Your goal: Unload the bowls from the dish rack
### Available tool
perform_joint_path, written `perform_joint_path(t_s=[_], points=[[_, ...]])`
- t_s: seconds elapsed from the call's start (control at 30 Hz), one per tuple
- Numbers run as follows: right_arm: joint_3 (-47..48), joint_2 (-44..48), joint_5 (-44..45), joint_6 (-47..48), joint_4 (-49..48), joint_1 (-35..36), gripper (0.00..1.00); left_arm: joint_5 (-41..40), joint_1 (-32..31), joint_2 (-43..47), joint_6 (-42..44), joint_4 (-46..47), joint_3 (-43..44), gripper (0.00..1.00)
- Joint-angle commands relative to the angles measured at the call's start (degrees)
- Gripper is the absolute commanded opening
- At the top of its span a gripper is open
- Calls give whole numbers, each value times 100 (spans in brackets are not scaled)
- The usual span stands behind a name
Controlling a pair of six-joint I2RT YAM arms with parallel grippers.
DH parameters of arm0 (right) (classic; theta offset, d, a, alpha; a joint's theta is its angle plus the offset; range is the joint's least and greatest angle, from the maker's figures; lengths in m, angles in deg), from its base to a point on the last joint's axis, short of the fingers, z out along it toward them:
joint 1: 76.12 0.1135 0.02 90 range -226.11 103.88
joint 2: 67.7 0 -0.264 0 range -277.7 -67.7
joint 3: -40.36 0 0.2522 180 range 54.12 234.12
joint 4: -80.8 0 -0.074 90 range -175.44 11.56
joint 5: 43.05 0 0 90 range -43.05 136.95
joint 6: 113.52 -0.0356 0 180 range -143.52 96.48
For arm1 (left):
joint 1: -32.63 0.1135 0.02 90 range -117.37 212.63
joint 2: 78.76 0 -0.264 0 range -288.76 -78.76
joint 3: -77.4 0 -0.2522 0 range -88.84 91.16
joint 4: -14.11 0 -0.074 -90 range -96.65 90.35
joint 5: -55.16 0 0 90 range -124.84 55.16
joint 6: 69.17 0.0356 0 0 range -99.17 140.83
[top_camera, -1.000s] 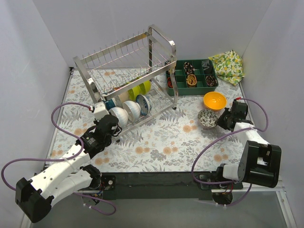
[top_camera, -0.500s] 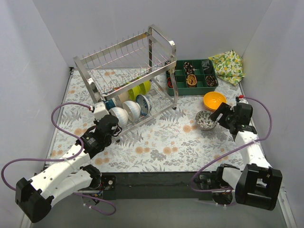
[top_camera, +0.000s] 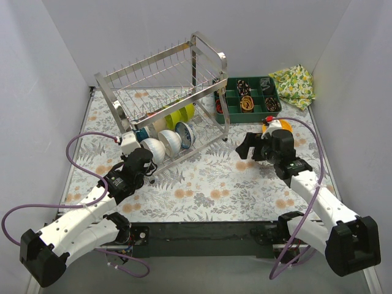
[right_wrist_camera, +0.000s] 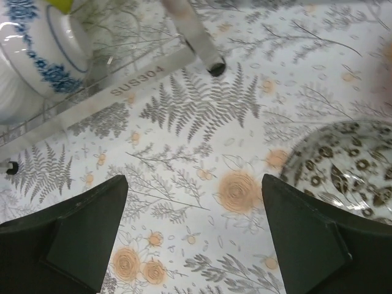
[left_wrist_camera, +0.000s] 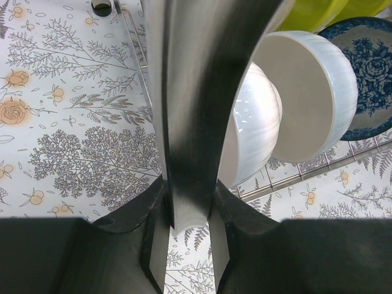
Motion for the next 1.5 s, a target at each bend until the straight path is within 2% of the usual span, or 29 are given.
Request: perform_joint_path(t_s=[0.0,0.17,0.33,0.57,0.93,1.2,1.47], points=[[406,-264,147,-66,-1136,734,99,-241,-4,301,-20,-43,105,3],[906,-1105,-19,-75,-1611,1480,99,-171,-4,266,-20,-43,78,3],[1371,-1923,-284,-146,-2384,1859,99,-171,-4,301,-29,-52,95,3],[1970,-2926,-222,-268,-2912,1965,99,-83,-4,284,-38,-26,78,2],[3201,-4718,-687,-444,-2983,1966,99,-57,-4,266,-29,0,78,3],[3465,-5361,-1100,-681,-3220,1974,98,-31,-4,231,-3,9,78,2],[3210,-5222,-1435,-717,-3369,2009,93,-22,-4,231,6,18,78,2]])
